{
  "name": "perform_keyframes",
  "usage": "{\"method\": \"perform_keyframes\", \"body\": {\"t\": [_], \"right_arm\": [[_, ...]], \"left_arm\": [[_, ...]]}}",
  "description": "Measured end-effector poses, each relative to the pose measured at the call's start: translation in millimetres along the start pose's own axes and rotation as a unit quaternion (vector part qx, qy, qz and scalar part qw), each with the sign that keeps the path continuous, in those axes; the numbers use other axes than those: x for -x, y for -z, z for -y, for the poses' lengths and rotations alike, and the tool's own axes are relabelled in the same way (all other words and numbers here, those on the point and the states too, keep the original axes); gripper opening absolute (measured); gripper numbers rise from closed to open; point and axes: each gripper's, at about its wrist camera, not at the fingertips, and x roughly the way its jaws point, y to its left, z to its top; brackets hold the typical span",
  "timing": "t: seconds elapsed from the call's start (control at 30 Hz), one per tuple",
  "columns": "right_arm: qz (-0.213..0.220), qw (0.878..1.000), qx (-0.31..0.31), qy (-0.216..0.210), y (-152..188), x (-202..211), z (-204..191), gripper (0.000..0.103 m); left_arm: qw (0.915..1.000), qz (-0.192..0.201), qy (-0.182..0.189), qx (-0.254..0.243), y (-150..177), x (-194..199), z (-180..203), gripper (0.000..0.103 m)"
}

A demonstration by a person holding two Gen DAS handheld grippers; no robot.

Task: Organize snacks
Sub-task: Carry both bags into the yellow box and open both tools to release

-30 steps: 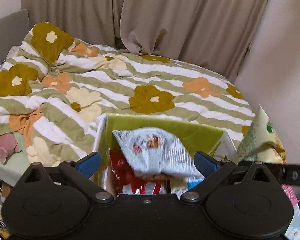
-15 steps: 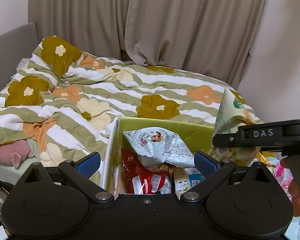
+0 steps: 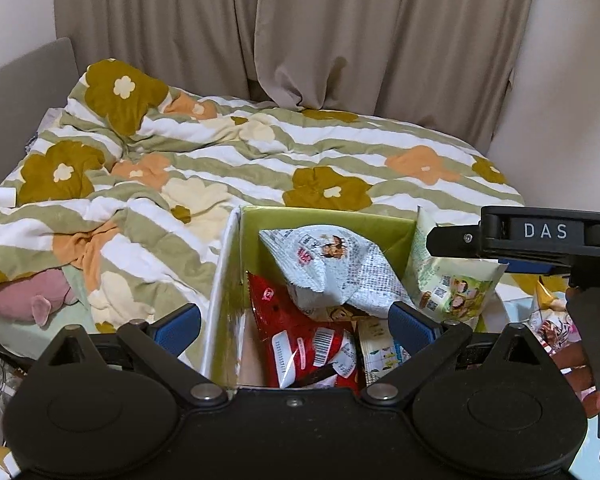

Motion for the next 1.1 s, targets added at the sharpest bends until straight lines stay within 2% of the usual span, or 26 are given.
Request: {"method": "perform_keyframes", "body": {"t": [0.4, 0.63, 0.83, 1.1], "right_arm": [[0.028, 1.000, 0.009, -0.010, 4, 57, -6, 0.103], [0.054, 0.998, -0.004, 0.021, 19, 107, 2, 0.103], [0.086, 0.994, -0.004, 0.059, 34, 154, 31, 0.103], [0.109, 0.989, -0.005, 0.098, 53, 199, 107, 0.103]], "left_arm": [[0.9992, 0.035, 0.009, -0.017, -8, 41, 15, 0.101], [0.9970, 0.051, 0.034, -0.049, -4, 65, 42, 0.101], [0.9946, 0.059, 0.055, -0.065, 3, 77, 81, 0.101], [0.9935, 0.055, 0.062, -0.078, 16, 77, 155, 0.101]]}}
